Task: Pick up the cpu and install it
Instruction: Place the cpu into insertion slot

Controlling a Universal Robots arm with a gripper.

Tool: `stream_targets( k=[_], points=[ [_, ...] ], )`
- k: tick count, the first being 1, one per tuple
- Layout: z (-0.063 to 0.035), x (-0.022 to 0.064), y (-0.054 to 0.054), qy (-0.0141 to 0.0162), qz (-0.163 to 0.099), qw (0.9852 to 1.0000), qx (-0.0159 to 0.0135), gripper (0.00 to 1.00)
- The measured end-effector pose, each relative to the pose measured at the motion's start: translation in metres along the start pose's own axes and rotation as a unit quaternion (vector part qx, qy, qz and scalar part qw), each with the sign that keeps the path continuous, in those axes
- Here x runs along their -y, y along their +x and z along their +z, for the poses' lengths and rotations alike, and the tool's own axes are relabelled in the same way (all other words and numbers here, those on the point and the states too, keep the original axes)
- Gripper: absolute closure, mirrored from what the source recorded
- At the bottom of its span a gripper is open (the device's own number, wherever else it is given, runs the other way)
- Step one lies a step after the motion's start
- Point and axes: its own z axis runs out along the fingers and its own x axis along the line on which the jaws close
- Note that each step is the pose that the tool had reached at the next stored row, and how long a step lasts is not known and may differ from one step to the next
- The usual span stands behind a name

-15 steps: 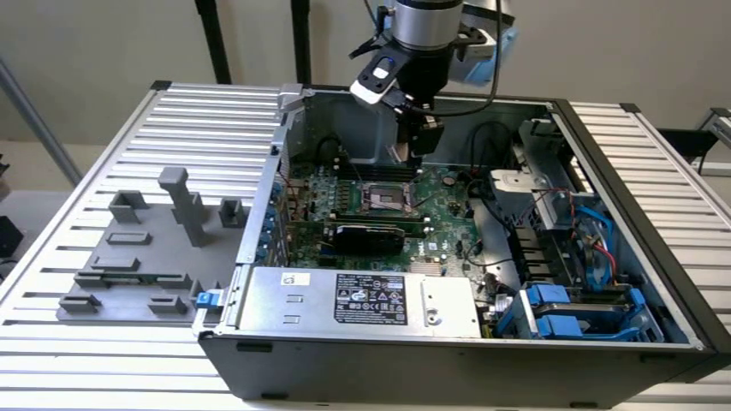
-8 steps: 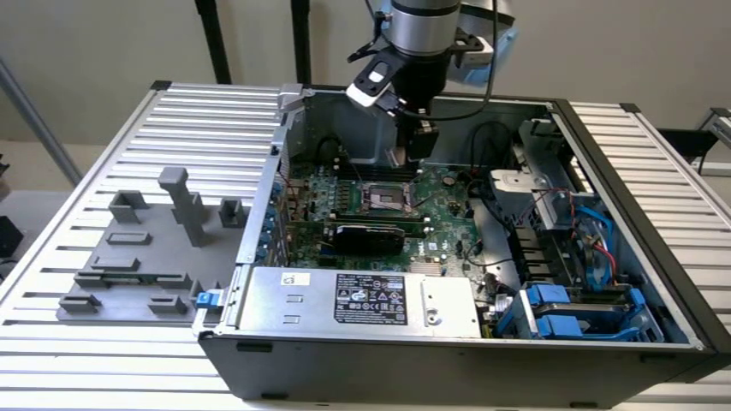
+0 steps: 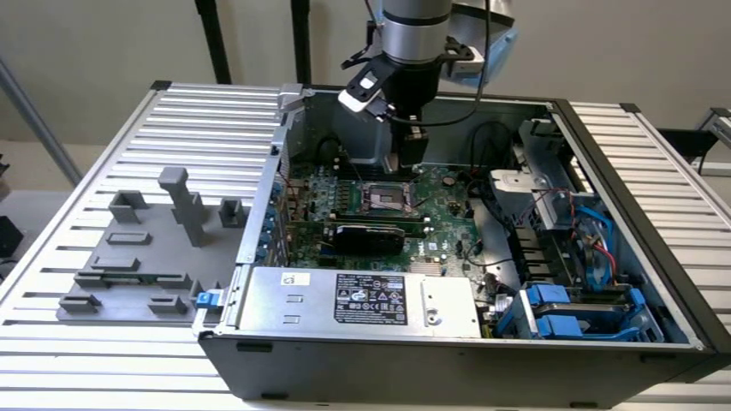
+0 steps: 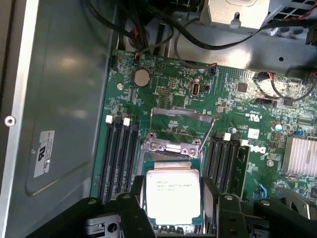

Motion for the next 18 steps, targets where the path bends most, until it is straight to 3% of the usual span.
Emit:
stream_targets(
  k=[11,18],
  points=[
    [0.0201,0.0099,0.010,0.0020,0.036,0.9992,0.0165,0.45],
    [0.0304,0.0131,0.012,0.0027,0.066,0.9976,0.0191,0.45]
  ],
)
